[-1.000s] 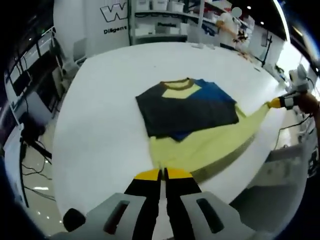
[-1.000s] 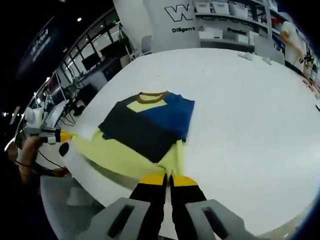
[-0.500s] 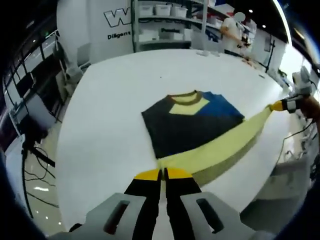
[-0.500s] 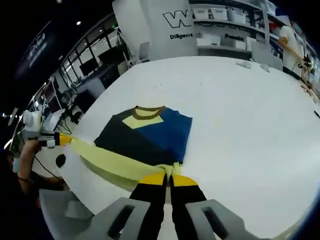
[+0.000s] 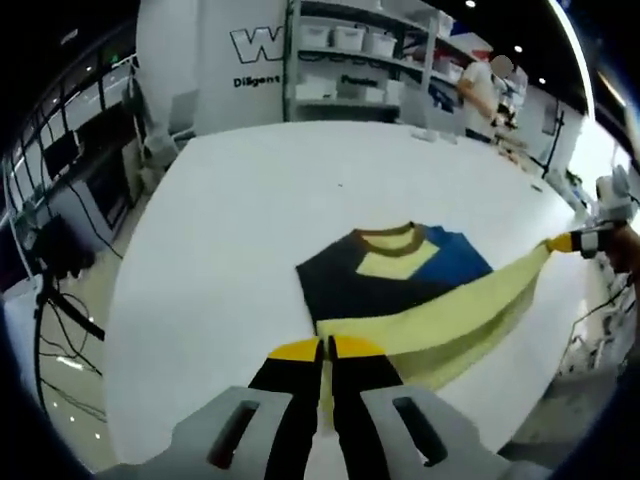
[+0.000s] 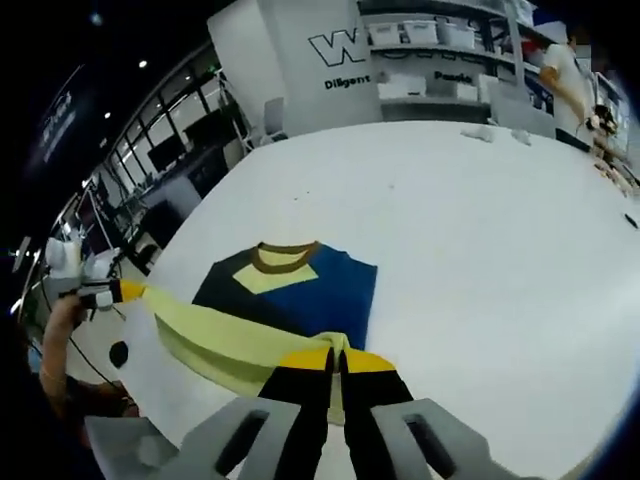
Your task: Fold the garment on the visible template until the final outline fits inside the template.
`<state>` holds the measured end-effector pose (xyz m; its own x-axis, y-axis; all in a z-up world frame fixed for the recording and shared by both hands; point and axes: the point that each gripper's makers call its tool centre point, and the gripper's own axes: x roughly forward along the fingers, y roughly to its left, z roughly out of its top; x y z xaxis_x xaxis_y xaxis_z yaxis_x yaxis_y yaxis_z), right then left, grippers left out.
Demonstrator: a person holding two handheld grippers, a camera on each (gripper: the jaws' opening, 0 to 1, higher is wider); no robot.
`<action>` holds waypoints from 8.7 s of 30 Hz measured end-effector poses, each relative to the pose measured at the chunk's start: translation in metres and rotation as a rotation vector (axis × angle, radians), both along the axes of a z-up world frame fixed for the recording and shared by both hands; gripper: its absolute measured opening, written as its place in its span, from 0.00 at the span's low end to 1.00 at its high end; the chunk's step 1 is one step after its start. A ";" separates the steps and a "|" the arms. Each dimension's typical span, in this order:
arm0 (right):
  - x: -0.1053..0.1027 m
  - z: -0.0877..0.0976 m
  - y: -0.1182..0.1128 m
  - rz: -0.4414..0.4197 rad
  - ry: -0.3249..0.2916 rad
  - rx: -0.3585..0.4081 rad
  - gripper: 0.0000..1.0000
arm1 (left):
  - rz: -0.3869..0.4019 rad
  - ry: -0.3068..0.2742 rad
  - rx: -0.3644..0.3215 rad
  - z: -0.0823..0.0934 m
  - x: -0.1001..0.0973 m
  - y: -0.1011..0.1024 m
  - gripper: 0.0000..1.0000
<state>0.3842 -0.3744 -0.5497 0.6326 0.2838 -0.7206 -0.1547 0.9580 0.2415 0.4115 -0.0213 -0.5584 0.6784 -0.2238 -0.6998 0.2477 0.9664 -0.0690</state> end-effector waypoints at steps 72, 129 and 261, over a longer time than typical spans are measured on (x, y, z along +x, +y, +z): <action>0.146 -0.096 -0.019 0.063 -0.101 -0.217 0.00 | -0.070 -0.097 0.161 -0.093 0.143 0.010 0.27; 0.122 -0.082 0.023 0.029 -0.151 0.103 0.56 | -0.028 -0.140 -0.038 -0.066 0.110 0.000 0.64; -0.064 -0.119 -0.022 0.350 -0.024 -0.145 0.00 | -0.330 0.027 0.001 -0.111 -0.069 0.002 0.00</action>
